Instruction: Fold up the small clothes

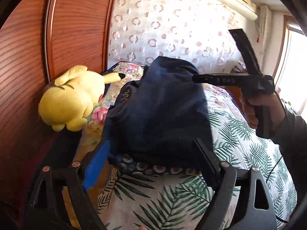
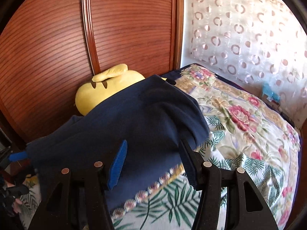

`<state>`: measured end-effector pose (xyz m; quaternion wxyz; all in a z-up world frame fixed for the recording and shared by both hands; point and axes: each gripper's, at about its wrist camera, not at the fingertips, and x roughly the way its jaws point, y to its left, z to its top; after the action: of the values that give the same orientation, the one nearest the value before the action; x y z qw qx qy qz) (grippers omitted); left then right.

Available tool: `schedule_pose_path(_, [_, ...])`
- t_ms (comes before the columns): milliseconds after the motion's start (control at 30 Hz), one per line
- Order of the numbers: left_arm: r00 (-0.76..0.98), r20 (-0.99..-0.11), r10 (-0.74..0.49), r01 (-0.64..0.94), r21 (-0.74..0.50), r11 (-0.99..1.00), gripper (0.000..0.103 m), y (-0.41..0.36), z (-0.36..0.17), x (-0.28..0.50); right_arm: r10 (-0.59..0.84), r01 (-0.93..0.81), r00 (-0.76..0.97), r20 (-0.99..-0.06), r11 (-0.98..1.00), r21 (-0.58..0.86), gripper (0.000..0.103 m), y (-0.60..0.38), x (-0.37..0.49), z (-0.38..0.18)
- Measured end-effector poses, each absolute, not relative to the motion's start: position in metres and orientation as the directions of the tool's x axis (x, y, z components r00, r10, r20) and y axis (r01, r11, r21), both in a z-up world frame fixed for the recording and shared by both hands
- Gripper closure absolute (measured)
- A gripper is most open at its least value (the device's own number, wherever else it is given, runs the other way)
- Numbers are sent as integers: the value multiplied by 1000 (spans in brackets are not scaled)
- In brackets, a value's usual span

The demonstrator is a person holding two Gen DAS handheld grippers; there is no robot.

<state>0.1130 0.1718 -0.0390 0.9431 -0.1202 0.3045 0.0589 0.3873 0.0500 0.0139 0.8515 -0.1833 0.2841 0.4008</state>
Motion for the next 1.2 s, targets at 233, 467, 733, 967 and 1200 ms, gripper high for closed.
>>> schedule_pose_path(233, [827,-560,48,-152,-141,978,16,138,-24,102,589,-748,571,-572,661,-65,45,-8,306,7])
schedule_pose_path(467, [838,-546,6,-76,-107,991,16,99,-18,94,543,-672,644,-539,738,-59,37,-67,220,-2])
schedule_pose_path(733, [853,-518,-66,12,-107,994,16,61,-6,87,471,-552,731,-494,833,-23,18,-121,142,-4])
schedule_pose_path(967, [868,-486,-103,67,-91,994,16,32,12,74,385,-429,818,-426,903,-7,18,-152,69,12])
schedule_pose_path(1200, [892,-439,-111,85,-79,993,16,12,39,64,342,-362,874,-344,932,6,18,-168,11,39])
